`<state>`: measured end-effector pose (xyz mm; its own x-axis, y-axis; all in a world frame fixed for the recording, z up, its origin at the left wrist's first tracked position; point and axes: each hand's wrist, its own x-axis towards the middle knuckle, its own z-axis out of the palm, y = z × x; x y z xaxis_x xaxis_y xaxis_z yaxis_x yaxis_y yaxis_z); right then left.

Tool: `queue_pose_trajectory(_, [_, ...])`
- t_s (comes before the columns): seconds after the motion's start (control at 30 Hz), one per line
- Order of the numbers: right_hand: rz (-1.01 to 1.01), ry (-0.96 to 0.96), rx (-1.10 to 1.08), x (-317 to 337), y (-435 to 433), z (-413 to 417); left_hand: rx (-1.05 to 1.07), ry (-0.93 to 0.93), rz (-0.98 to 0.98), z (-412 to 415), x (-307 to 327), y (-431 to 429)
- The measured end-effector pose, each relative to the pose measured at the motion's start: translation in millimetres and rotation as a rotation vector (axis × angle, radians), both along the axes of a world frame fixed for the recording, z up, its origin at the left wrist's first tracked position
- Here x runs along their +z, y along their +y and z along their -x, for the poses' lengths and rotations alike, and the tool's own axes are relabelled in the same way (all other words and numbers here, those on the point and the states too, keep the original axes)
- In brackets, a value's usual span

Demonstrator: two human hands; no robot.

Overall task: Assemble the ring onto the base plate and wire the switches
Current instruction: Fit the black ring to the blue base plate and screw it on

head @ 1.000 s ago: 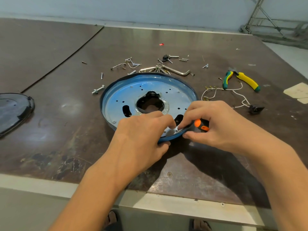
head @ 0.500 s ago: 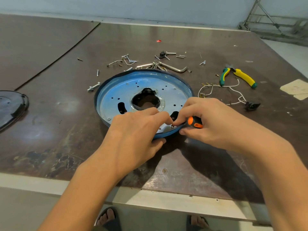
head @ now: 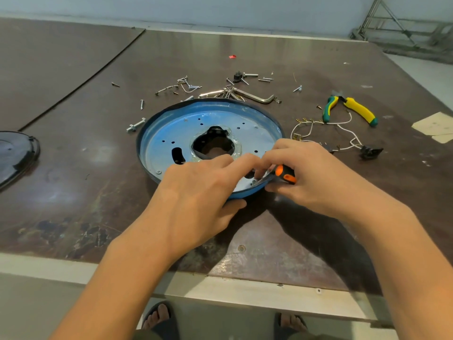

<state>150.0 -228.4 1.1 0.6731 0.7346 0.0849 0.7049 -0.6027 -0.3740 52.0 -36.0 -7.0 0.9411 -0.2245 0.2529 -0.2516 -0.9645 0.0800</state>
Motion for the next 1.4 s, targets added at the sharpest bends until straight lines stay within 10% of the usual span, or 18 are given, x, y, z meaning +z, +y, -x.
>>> queue_pose_trajectory(1.4, [-0.027,0.029,-0.109,-6,-4,-1,0.055,0.297,0.327,-40,18,-7])
